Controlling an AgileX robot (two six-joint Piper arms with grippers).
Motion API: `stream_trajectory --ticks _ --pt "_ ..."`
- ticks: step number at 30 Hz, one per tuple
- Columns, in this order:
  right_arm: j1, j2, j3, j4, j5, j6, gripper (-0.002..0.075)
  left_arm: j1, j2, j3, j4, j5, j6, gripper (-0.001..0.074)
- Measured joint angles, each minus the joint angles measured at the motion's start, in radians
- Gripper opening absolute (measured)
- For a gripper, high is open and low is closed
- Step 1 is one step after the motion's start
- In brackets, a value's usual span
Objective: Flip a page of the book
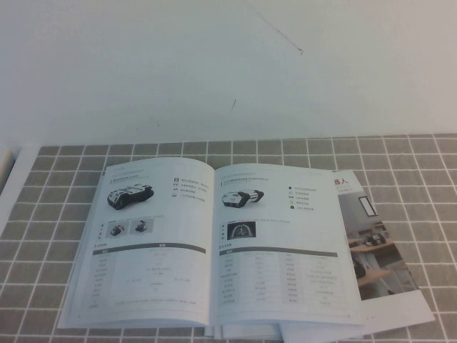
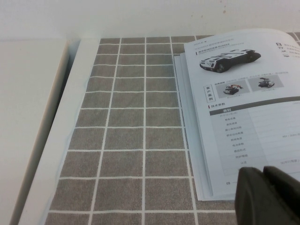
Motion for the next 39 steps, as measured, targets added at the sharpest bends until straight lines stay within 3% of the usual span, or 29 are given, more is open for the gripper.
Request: stream_trajectory --ticks 5,14,17,39 --pt "-0.068 -0.068 0.086 0.0 -0.057 0.0 -0.0002 0.0 -0.002 0.0 -0.001 0.002 -0.005 -0.0004" --pt "-0.359 -0.274 0.418 -0.026 -0.476 0.0 -0.0002 0.0 -0.002 -0.002 -0.003 0.004 -0.007 -0.0004" --pt "-0.424 -0.326 0.462 -0.026 -0.449 0.0 -0.0002 0.0 -0.002 -0.002 -0.005 0.006 -0.007 -0.0004" --pt "-0.447 -0.335 0.461 -0.045 -0.396 0.0 -0.0002 0.0 -0.004 -0.002 -0.006 0.006 -0.007 -0.0004"
